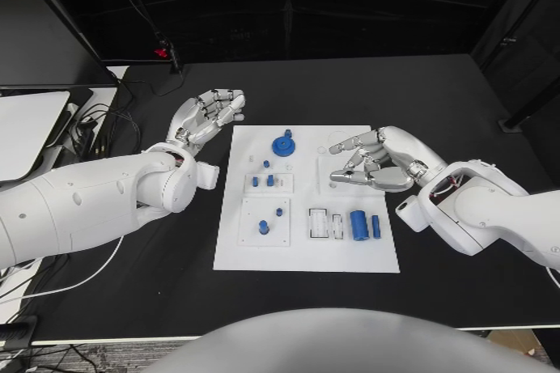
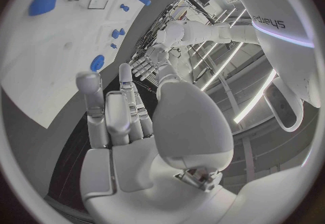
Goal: Assemble the parts on the task board
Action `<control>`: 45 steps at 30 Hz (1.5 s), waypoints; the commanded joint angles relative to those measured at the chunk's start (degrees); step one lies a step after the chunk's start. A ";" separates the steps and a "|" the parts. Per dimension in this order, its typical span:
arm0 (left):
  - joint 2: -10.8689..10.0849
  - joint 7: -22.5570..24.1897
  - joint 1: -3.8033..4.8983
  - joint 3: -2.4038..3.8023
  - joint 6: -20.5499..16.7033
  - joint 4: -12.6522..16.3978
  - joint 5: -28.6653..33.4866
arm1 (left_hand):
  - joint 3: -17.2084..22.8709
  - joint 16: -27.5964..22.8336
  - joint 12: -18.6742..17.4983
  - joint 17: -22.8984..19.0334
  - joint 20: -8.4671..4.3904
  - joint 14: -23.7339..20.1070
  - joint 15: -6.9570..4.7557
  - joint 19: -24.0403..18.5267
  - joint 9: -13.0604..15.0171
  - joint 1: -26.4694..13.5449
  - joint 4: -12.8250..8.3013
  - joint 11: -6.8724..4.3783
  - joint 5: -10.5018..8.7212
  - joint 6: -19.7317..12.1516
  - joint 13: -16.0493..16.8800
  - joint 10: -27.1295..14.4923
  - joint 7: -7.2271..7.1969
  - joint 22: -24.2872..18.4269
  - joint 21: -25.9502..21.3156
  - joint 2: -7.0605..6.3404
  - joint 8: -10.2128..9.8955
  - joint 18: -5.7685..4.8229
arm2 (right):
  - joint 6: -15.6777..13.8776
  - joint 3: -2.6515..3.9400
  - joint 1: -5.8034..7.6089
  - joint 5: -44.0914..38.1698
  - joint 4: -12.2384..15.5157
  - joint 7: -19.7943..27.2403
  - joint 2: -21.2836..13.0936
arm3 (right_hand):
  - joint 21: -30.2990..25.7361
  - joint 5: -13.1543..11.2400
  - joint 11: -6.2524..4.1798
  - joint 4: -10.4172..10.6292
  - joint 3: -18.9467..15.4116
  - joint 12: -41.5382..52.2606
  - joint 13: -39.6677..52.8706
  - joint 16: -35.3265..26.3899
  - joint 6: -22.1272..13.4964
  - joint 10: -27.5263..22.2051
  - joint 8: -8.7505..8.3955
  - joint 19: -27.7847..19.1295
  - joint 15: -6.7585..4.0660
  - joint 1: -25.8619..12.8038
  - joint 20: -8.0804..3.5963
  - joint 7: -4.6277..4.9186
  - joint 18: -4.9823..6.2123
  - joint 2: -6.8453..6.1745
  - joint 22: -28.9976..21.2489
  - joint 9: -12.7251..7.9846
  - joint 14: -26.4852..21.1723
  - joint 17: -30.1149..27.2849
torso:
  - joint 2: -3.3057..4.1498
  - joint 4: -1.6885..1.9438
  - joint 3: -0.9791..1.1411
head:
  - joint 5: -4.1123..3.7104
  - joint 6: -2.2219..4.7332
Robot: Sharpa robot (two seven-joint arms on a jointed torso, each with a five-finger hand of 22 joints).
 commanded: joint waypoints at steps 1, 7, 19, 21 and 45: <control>0.29 7.39 0.09 0.06 -0.17 -0.05 0.03 | 0.08 0.30 0.44 -0.10 0.15 -0.37 0.11 0.41 -0.09 0.04 -0.03 0.03 0.38 -0.29 -0.10 -0.33 8.13 0.06 0.08 0.60 0.24 -0.07 | 4.30 -0.04 0.10 4.59 0.87 -2.29 -1.89 | -12.13 2.01 -0.47 -0.48 -1.76 10.82 9.13 -4.26 -2.40 -3.68 1.14 -7.58 0.07 -1.63 0.00 0.12 2.22 0.35 -4.87 0.26 -4.63 -5.96 | -0.05 0.09 -0.05 | -2.22 0.00; 0.52 7.37 0.10 0.06 -0.40 -0.07 0.03 | 0.08 0.35 0.50 -0.14 0.15 -0.37 0.11 0.46 -0.09 0.07 -0.03 0.02 0.38 -0.30 -0.11 -0.33 8.13 0.11 0.10 0.67 0.28 -0.07 | 5.51 -0.28 0.10 3.92 2.18 -6.27 -6.10 | -16.33 6.08 1.12 -0.21 -4.93 67.98 67.49 8.58 -5.33 3.26 10.80 -11.85 2.17 -5.78 1.17 0.71 2.32 2.16 -3.96 2.05 -1.97 10.89 | 0.09 0.02 -0.07 | -5.47 0.00; 0.83 7.32 0.11 0.06 -0.44 -0.42 0.03 | 0.07 0.40 0.56 -0.18 0.15 -0.35 0.11 0.47 -0.09 0.09 -0.03 0.02 0.38 -0.30 -0.12 -0.32 8.12 0.08 0.11 0.72 0.32 -0.06 | 3.69 -2.37 -0.03 -3.37 4.80 -18.43 -9.72 | 41.69 8.38 1.07 0.61 -4.18 73.97 79.03 15.83 -3.47 17.81 26.96 18.23 2.51 -9.71 2.38 0.47 -7.60 2.51 17.73 6.67 8.28 28.64 | 0.06 -0.04 0.03 | -6.96 0.00; 0.72 7.33 0.11 0.06 -0.44 -0.36 0.03 | 0.07 0.41 0.57 -0.19 0.15 -0.35 0.11 0.49 -0.09 0.09 -0.03 0.02 0.38 -0.30 -0.12 -0.32 8.12 0.11 0.11 0.73 0.33 -0.06 | 3.74 -2.65 -0.06 -3.70 4.99 -19.73 -9.82 | 41.69 8.69 0.79 0.43 -3.77 73.97 79.03 15.83 -3.69 17.81 28.35 18.23 2.22 -8.83 1.93 0.10 -7.60 3.27 17.73 7.23 8.28 28.64 | 0.07 0.04 0.04 | -7.06 0.00; 0.11 7.26 0.08 0.06 -0.02 -0.37 0.03 | 0.05 0.48 0.65 -0.25 0.15 -0.35 0.10 0.48 -0.10 0.11 -0.03 0.02 0.38 -0.32 -0.13 -0.33 8.12 0.05 0.12 0.80 0.38 -0.06 | 10.85 -3.16 -0.82 -19.32 7.33 -40.32 -5.10 | 41.69 9.32 -0.04 0.32 -4.21 73.97 79.03 15.83 -3.84 17.81 33.77 18.23 0.99 -10.83 1.02 -0.93 -7.60 2.97 17.73 9.99 8.28 28.64 | -0.01 0.01 0.07 | -6.94 0.00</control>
